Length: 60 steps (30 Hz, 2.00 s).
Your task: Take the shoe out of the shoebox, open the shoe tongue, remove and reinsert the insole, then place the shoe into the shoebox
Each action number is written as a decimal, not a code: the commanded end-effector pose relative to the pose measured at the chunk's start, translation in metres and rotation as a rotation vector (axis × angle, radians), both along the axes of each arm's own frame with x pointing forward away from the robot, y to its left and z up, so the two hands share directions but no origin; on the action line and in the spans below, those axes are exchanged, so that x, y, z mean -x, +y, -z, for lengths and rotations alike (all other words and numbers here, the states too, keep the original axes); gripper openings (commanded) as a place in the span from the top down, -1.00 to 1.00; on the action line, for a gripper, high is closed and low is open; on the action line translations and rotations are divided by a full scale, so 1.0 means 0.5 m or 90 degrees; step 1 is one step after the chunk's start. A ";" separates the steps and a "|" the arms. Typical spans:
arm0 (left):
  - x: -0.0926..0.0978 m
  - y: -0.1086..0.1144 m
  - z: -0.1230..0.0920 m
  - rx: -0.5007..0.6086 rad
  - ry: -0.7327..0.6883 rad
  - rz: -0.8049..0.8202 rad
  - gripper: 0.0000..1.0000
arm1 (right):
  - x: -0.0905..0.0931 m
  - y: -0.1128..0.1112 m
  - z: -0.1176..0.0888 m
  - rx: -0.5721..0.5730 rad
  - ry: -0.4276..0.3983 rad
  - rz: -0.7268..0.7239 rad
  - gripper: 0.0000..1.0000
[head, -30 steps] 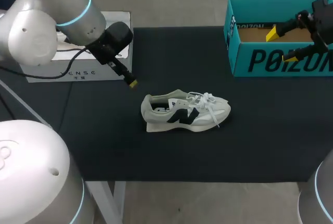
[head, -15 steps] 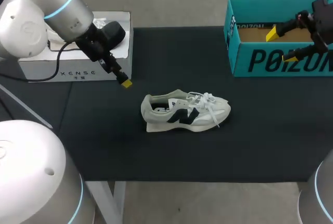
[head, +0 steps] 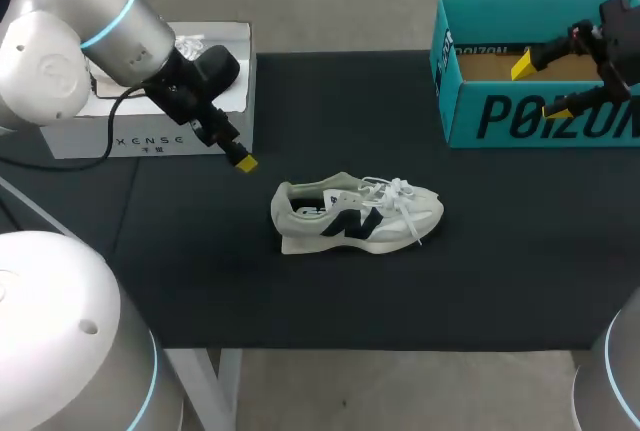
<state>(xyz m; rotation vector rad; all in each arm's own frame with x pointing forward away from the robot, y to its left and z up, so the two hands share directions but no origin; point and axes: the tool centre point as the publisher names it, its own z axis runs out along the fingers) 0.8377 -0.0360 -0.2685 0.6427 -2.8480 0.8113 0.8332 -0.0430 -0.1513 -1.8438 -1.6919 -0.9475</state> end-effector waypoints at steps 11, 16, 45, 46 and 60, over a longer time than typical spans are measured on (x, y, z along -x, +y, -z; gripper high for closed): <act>0.016 0.029 0.016 0.048 -0.018 0.006 -1.00 | -0.001 0.001 0.000 0.002 0.001 0.001 -1.00; 0.023 0.039 0.021 0.067 -0.018 0.007 -1.00 | -0.001 0.001 0.000 0.002 0.001 0.001 -1.00; 0.041 0.047 0.024 0.111 0.032 -0.007 -1.00 | -0.001 0.001 0.000 0.002 0.001 0.001 -1.00; 0.043 0.047 0.025 0.112 0.036 -0.007 -1.00 | -0.001 0.001 0.000 0.002 0.001 0.001 -1.00; 0.053 0.043 0.039 0.115 0.062 0.008 -1.00 | -0.001 0.001 0.000 0.002 0.001 0.001 -1.00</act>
